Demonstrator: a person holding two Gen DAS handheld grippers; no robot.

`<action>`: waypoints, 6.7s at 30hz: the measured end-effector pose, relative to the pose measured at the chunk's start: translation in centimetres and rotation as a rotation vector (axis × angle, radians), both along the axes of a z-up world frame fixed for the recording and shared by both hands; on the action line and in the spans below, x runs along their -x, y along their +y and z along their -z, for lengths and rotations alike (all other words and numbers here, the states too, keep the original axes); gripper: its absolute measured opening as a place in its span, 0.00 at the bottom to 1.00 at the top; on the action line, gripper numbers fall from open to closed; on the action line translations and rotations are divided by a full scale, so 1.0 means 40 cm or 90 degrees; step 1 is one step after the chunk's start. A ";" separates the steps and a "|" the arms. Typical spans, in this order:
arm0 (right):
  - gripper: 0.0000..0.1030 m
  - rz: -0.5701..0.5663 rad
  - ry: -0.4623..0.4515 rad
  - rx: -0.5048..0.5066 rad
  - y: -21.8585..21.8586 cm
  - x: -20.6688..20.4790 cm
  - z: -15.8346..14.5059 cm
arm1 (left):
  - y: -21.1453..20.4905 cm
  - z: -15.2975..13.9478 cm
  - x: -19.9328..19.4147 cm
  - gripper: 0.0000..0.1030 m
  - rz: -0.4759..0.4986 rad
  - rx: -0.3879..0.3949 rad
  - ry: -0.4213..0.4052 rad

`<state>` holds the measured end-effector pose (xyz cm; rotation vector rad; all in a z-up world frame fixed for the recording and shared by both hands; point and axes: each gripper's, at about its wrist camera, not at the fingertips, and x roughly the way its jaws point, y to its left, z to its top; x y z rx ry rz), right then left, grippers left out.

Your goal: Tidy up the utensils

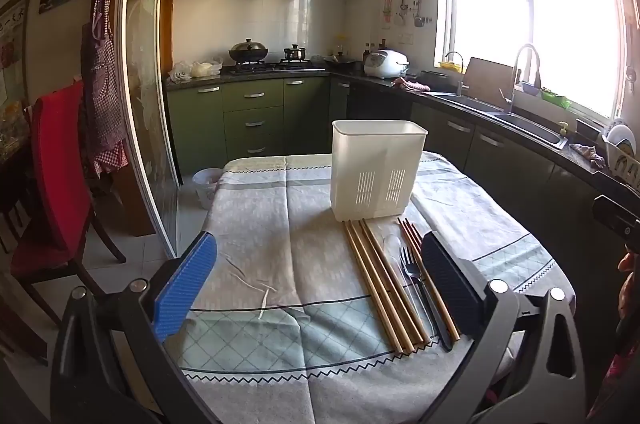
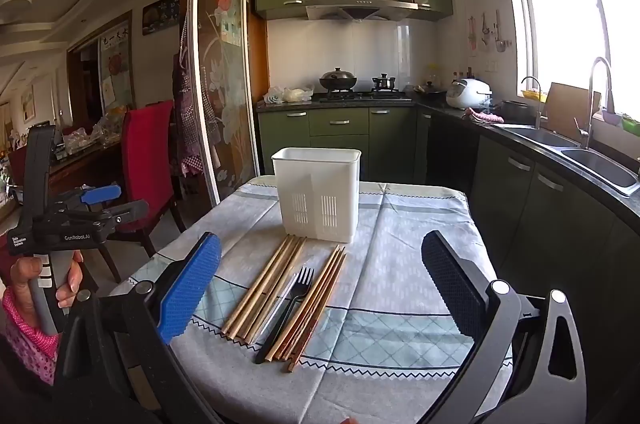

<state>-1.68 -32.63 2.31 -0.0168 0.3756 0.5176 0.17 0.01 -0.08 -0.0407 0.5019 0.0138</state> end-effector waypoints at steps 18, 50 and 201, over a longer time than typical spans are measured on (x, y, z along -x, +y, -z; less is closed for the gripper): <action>0.96 0.008 0.003 0.014 0.000 -0.007 0.008 | -0.009 0.006 0.023 0.94 -0.001 -0.004 -0.012; 0.96 0.014 0.016 0.021 0.004 -0.018 0.018 | -0.001 0.028 -0.004 0.94 0.005 0.000 0.002; 0.12 -0.049 0.524 0.338 0.430 -0.480 0.395 | -0.078 -0.012 -0.336 0.08 0.071 0.086 0.184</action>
